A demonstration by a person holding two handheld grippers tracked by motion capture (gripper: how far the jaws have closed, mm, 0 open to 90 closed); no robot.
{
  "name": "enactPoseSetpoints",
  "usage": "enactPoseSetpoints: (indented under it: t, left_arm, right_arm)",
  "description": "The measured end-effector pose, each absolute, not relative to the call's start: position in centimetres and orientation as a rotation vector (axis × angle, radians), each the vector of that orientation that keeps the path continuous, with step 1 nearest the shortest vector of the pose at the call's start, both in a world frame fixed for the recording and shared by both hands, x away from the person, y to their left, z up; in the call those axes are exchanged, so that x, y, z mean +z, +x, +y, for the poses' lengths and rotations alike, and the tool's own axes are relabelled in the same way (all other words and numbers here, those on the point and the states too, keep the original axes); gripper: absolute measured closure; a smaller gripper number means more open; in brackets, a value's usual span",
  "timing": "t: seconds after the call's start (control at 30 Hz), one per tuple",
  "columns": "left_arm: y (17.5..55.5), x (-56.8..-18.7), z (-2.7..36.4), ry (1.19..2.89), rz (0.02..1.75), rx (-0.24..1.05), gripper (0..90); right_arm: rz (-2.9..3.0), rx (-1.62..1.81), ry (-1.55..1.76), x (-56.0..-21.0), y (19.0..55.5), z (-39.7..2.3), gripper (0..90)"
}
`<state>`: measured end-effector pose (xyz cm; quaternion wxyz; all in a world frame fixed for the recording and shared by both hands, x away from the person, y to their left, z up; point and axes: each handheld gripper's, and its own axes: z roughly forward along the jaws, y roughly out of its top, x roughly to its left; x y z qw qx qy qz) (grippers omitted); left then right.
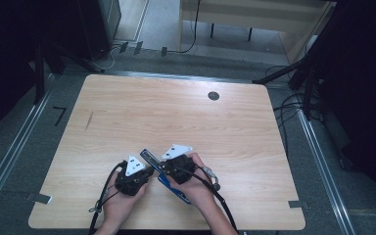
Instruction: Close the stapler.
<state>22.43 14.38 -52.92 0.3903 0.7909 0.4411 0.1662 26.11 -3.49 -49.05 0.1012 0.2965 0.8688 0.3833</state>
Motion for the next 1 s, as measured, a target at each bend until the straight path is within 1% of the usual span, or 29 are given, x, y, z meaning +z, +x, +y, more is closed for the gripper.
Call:
enactPoseSetpoints:
  t: [0.4, 0.77, 1.0]
  left_arm:
    - [21.7, -52.7, 13.8, 1.996, 1.072, 0.411, 90.0]
    - [20.4, -52.7, 13.0, 1.99, 1.049, 0.346, 90.0]
    - [19.8, -53.1, 12.0, 2.007, 1.013, 0.347, 90.0]
  right_arm:
    - [2.524, 1.183, 0.895, -48.5, 25.7, -4.0, 90.0]
    - [2.509, 1.189, 0.884, -47.9, 25.1, -4.3, 90.0]
    - [2.492, 1.208, 0.879, -47.5, 24.8, -4.8, 90.0]
